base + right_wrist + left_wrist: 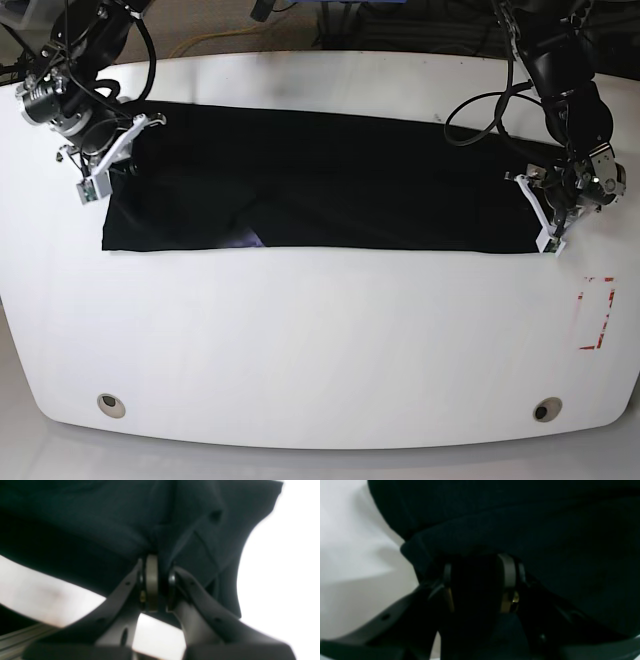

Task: Fold the T-shirt properly
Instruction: 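Pull the folded strip with both grippers and smooth it flat, then move the left gripper inward along the strip and grasp it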

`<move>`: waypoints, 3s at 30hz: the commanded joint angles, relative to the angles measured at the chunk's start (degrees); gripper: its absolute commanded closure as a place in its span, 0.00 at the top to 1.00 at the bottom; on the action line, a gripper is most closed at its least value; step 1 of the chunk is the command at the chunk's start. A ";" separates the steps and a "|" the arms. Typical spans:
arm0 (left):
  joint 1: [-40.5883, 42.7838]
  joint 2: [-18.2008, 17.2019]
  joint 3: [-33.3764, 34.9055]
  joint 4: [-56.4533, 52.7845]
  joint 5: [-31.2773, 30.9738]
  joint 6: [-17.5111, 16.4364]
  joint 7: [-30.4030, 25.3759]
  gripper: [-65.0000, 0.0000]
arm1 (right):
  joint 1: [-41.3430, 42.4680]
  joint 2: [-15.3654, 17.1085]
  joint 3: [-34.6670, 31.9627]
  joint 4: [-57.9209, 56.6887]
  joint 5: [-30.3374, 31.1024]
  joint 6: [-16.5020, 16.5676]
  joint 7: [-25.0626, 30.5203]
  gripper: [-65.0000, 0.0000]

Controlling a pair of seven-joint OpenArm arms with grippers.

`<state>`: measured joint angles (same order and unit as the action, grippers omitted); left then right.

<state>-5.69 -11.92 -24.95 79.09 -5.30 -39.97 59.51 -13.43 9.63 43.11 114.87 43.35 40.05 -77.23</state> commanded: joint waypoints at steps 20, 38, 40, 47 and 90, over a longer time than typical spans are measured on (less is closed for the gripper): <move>-0.42 -0.78 -0.06 0.87 0.86 -0.03 1.64 0.31 | -6.92 -1.41 0.98 -4.14 -4.98 -0.05 4.66 0.71; 0.20 -0.78 -0.59 12.73 -12.33 -0.03 4.89 0.33 | 0.29 -0.62 -1.93 -12.50 3.99 -0.05 2.37 0.53; 0.20 -0.78 -2.08 14.05 -14.44 -0.03 7.44 0.41 | 1.78 -0.53 -3.24 -16.72 0.12 -0.05 3.34 0.50; 0.20 -0.78 -12.37 14.67 -22.26 -0.03 11.22 0.71 | 3.19 -0.35 -7.20 -24.28 -10.43 -0.05 8.35 0.54; 2.48 -3.51 -11.49 -0.54 -22.52 -0.03 6.03 0.01 | 3.28 -0.62 -7.20 -25.42 -10.52 -0.05 9.58 0.54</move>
<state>-2.83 -15.42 -36.34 75.20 -26.74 -39.94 65.87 -9.91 8.71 35.79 89.30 35.07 40.51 -64.88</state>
